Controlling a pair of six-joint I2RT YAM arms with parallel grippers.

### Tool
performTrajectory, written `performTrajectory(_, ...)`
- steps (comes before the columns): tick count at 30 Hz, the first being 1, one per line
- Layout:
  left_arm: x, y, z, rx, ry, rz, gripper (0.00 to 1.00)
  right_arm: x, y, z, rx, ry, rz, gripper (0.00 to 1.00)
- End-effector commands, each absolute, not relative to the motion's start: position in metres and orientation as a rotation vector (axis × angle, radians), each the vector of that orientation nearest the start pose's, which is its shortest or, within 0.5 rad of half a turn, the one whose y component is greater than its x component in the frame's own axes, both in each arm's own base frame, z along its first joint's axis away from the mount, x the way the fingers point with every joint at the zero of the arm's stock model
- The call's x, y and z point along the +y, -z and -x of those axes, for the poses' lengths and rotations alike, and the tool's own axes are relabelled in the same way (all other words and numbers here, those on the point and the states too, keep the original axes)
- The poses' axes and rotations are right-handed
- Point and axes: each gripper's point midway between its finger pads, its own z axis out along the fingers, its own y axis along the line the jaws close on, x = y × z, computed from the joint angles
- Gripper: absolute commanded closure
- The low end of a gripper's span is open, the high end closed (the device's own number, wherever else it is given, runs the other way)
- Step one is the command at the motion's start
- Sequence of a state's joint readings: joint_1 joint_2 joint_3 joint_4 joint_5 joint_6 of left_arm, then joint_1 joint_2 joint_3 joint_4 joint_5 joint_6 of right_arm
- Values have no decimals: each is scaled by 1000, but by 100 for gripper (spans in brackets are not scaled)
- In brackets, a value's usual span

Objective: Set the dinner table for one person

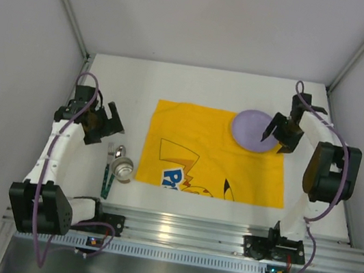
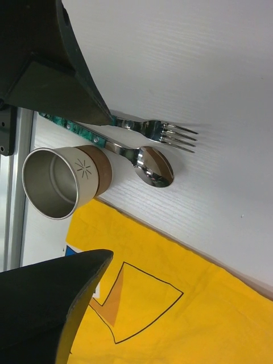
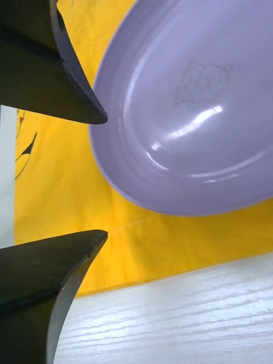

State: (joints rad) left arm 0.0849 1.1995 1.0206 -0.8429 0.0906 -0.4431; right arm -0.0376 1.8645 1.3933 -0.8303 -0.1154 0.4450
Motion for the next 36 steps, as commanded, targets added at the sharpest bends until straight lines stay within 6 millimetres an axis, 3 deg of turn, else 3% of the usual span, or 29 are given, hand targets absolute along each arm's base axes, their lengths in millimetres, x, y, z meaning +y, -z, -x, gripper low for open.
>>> performTrajectory(1,-13,-148,-266,2522,262,626,5,67,-134,-360,2703,-252,-421,24)
performTrajectory(2,-15,-146,-265,2531,273,623,5,79,-144,-358,2688,-250,-365,22)
performTrajectory(3,-15,-147,-266,2528,279,623,5,104,-154,-349,2692,-252,-271,20)
performTrajectory(5,-17,-144,-266,2536,290,620,6,116,-163,-339,2672,-243,-247,18)
performTrajectory(8,-18,-145,-267,2536,300,608,6,116,-149,-332,2689,-242,-287,16)
performTrajectory(11,-21,-147,-267,2536,320,591,6,99,-132,-337,2715,-165,-347,17)
performTrajectory(18,-29,-151,-262,2537,376,574,7,20,-118,-366,2684,-53,-614,16)
performTrajectory(20,-29,-151,-262,2541,375,574,7,16,-113,-372,2695,-79,-611,17)
performTrajectory(21,-29,-151,-261,2544,377,576,7,3,-107,-375,2700,-63,-656,17)
performTrajectory(30,-29,-145,-262,2559,374,585,8,4,-67,-398,2717,-167,-756,32)
performTrajectory(36,-25,-143,-264,2566,343,590,8,-2,-44,-408,2739,-124,-803,57)
